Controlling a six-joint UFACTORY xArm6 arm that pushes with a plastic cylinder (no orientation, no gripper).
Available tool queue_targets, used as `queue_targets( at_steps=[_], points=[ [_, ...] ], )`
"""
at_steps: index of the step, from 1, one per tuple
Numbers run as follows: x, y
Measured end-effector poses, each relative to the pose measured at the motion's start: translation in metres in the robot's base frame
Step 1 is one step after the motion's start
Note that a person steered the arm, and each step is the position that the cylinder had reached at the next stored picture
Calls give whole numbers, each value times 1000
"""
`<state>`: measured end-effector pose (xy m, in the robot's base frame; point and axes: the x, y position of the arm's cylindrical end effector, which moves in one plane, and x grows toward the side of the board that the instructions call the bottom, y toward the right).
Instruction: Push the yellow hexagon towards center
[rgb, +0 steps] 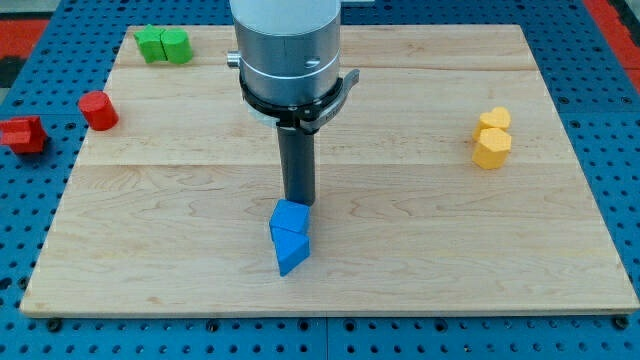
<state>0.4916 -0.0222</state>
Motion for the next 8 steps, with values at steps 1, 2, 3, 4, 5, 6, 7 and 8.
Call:
queue_targets(
  at_steps=[1,2,3,4,5,6,7,8],
  points=[
    [-24,39],
    [-15,66],
    [-19,76],
    [-20,76],
    [-21,84],
    [-20,104],
    [-20,109],
    [-21,110]
  ],
)
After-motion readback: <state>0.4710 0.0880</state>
